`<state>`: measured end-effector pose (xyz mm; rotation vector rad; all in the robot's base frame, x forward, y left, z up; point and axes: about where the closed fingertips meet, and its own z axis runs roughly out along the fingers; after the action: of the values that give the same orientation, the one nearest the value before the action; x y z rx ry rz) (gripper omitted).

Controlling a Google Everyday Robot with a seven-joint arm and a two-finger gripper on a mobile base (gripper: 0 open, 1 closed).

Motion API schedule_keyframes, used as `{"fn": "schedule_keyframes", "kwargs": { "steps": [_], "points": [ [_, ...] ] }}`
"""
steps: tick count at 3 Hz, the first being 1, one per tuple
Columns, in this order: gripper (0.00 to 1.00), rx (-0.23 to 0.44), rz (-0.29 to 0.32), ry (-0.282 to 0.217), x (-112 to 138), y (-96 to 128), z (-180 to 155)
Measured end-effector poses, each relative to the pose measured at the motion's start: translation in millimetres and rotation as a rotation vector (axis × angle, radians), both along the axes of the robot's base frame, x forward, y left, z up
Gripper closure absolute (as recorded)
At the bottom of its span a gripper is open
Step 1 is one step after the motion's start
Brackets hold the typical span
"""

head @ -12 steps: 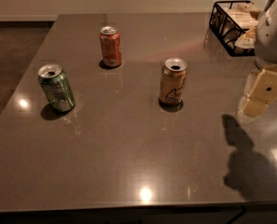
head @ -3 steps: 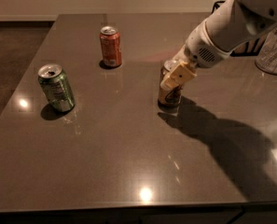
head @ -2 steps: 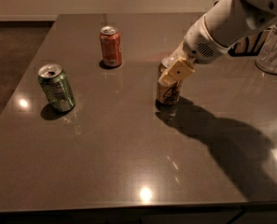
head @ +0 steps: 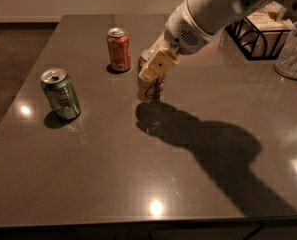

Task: Move orange can near green can

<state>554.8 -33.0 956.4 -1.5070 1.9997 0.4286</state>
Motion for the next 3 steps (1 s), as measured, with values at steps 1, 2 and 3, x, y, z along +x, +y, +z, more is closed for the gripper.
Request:
{"fn": "schedule_keyframes", "kwargs": {
  "steps": [1,2,3],
  "points": [
    [1.00,0.024,0.073,-0.004,-3,44,2],
    [1.00,0.015,0.138,-0.012,-10,79,-6],
    [1.00,-0.005,0.174,-0.028,-13,101,-19]
  ]
}}
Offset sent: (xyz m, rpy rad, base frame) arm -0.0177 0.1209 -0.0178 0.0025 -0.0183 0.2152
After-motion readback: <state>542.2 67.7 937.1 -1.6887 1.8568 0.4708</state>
